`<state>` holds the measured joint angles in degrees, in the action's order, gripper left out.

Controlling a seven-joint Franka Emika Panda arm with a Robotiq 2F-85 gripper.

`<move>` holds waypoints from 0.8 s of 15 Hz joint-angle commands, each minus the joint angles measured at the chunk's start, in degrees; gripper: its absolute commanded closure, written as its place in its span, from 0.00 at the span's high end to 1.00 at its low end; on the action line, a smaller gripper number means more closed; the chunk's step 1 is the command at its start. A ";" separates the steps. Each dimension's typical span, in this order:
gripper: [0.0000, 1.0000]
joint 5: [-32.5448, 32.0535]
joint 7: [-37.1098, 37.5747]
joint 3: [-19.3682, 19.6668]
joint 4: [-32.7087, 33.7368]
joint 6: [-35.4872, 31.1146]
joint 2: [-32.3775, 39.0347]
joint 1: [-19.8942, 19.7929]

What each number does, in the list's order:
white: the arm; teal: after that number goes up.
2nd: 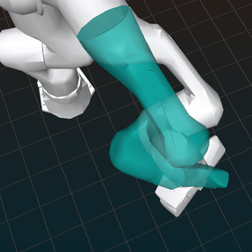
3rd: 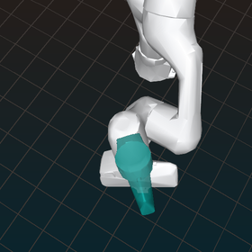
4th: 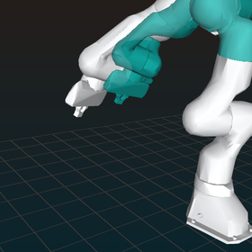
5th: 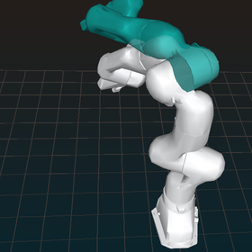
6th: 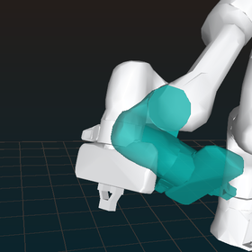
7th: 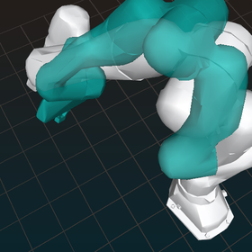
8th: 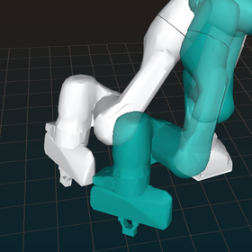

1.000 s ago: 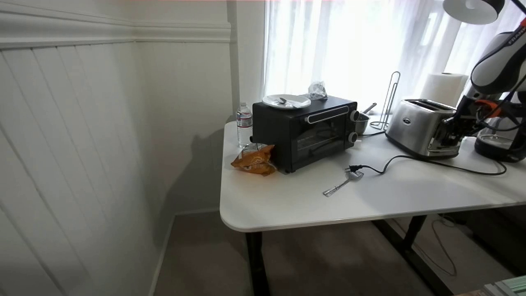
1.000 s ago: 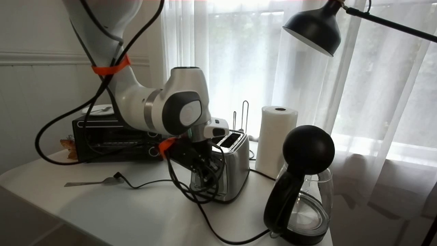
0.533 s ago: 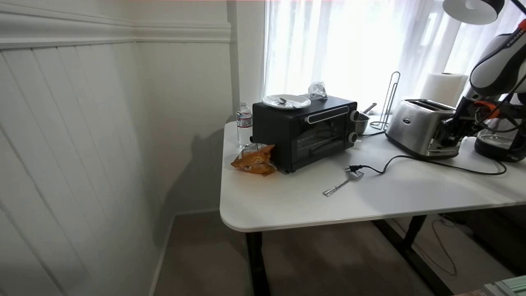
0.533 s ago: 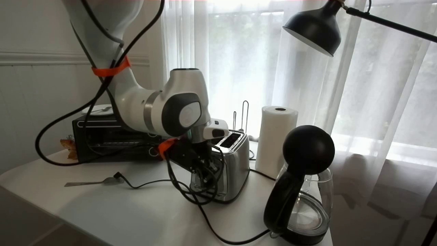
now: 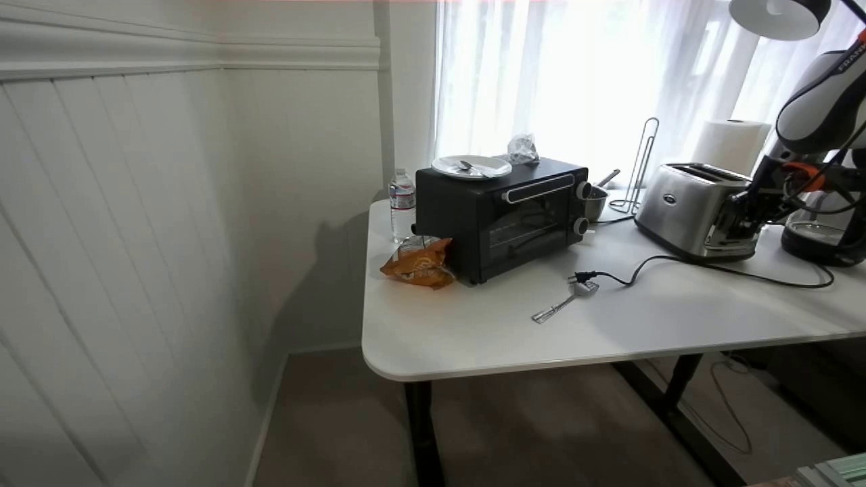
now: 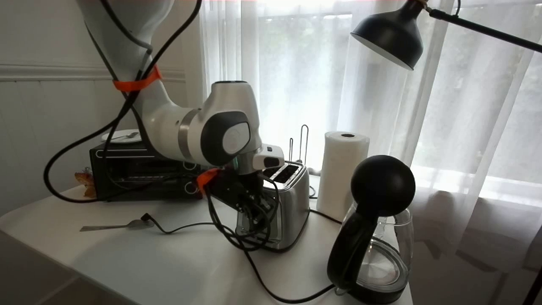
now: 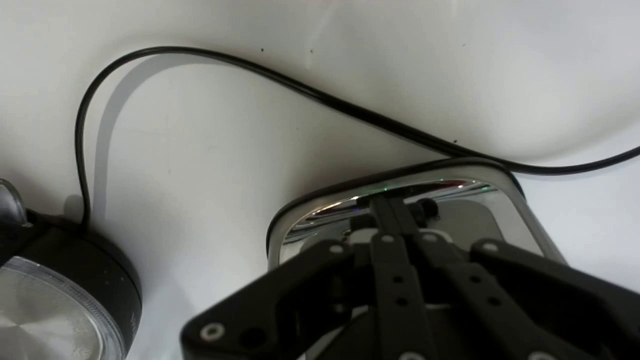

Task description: Press the toaster lever down

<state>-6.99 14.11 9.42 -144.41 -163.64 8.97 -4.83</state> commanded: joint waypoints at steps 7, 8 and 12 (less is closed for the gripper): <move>0.00 -1.81 3.48 -0.31 -3.01 15.90 -16.11 -0.90; 0.00 -0.97 3.25 -0.89 -2.80 18.79 -17.94 -1.09; 0.00 -0.03 4.12 -3.83 -2.33 30.29 -26.30 -1.14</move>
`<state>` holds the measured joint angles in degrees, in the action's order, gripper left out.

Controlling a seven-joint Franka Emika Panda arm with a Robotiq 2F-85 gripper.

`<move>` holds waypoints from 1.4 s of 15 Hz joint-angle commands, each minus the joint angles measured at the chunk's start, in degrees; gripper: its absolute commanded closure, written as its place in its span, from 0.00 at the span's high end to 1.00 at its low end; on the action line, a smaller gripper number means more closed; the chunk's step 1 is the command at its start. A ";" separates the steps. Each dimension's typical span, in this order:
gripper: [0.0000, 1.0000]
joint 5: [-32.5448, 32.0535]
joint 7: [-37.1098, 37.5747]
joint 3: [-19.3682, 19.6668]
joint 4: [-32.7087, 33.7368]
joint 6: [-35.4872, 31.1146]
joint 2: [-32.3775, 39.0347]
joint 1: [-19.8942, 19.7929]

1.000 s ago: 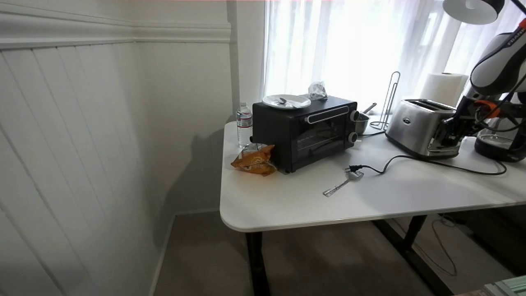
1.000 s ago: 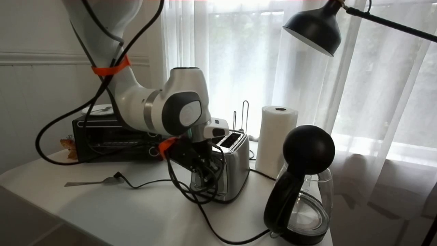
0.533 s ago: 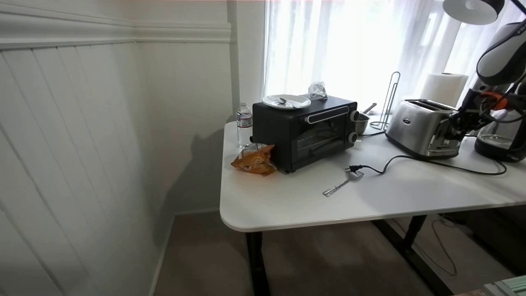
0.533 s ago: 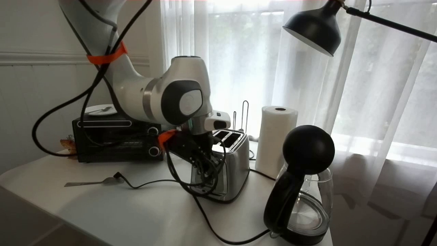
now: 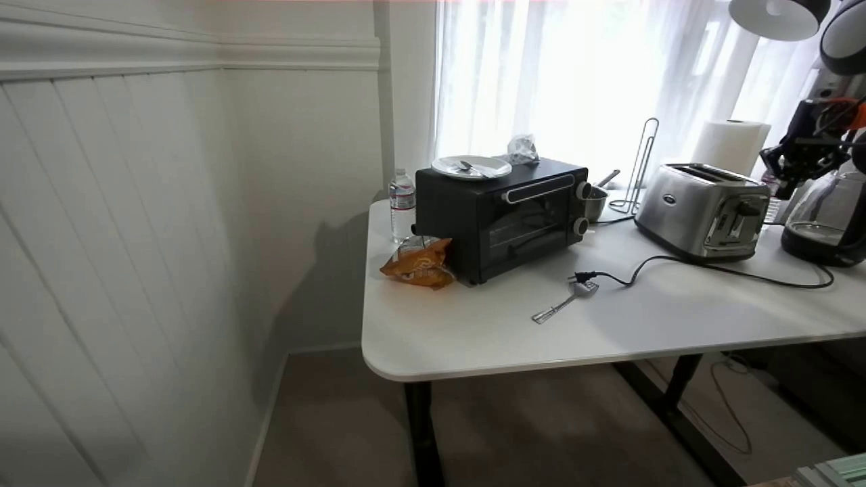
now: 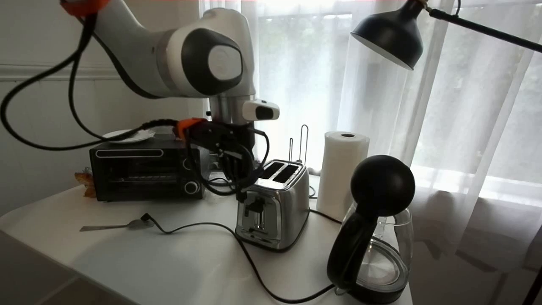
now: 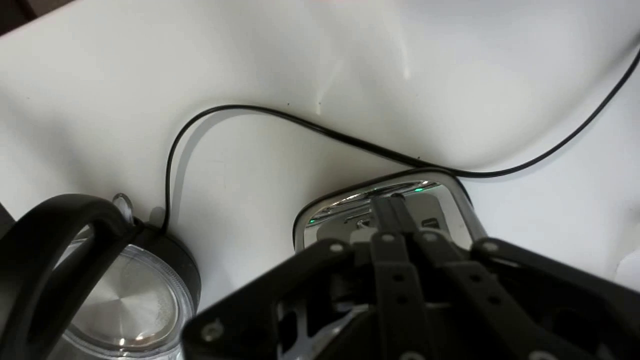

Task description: Press the toaster lever down

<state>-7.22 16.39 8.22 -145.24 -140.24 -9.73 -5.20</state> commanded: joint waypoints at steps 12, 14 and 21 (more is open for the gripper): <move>0.74 10.66 1.47 -9.85 0.75 23.62 -24.45 3.50; 0.88 13.04 0.54 -9.88 1.20 24.21 -25.69 4.54; 1.00 17.07 -1.41 -10.54 1.18 24.10 -28.67 6.93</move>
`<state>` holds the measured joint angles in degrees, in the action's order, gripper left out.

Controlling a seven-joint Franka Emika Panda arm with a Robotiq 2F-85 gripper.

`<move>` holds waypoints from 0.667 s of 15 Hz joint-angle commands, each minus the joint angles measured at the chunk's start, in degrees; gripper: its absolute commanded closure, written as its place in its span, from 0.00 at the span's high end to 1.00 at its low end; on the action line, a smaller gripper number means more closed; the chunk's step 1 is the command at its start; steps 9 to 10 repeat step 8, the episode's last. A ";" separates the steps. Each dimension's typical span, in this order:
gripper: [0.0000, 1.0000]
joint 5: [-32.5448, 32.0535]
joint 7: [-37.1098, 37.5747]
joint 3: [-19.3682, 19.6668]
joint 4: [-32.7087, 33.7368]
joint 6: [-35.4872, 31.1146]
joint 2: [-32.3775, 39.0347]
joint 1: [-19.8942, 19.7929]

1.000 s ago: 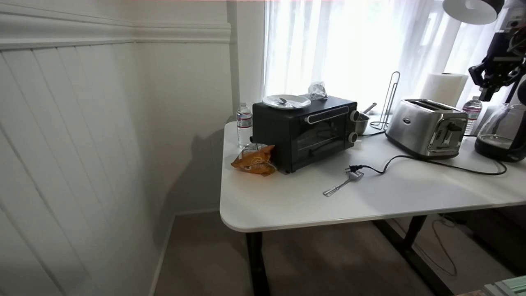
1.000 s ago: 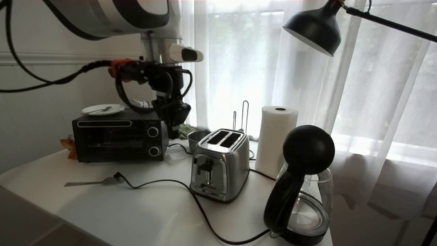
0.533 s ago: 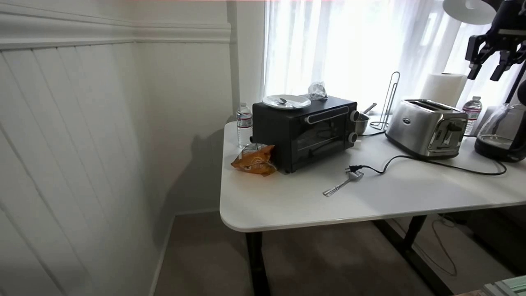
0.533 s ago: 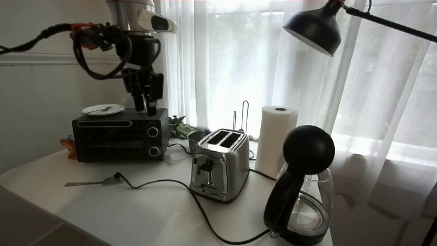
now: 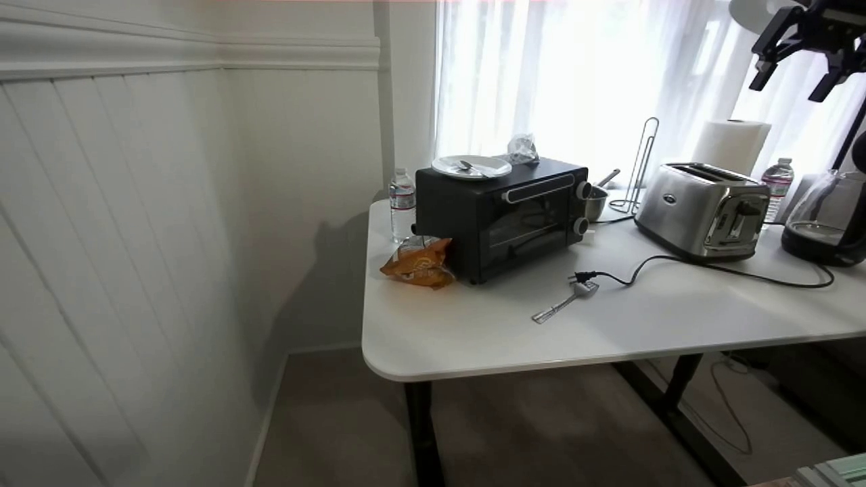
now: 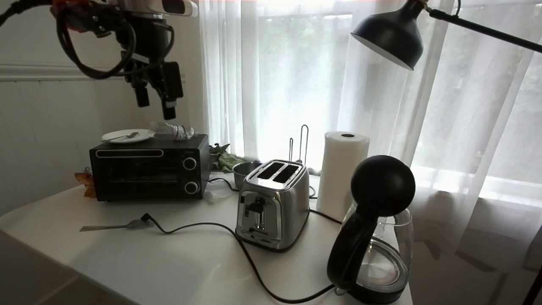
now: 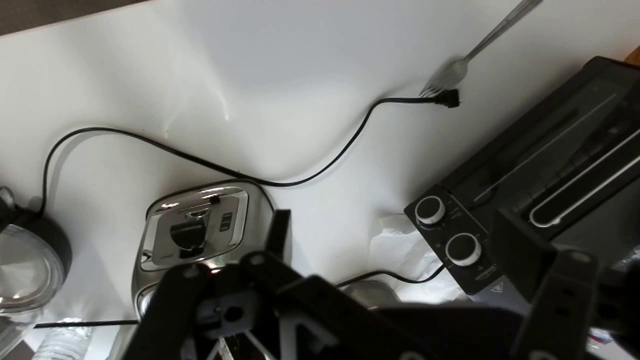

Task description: Press the toaster lever down

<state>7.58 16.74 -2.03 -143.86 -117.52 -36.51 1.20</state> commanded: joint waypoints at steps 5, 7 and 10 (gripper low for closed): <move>1.00 1.04 -1.08 -0.96 0.17 0.43 -0.57 -0.40; 1.00 1.07 -1.15 -0.96 0.17 0.47 -0.57 -0.39; 1.00 1.09 -1.17 -0.96 0.17 0.48 -0.57 -0.39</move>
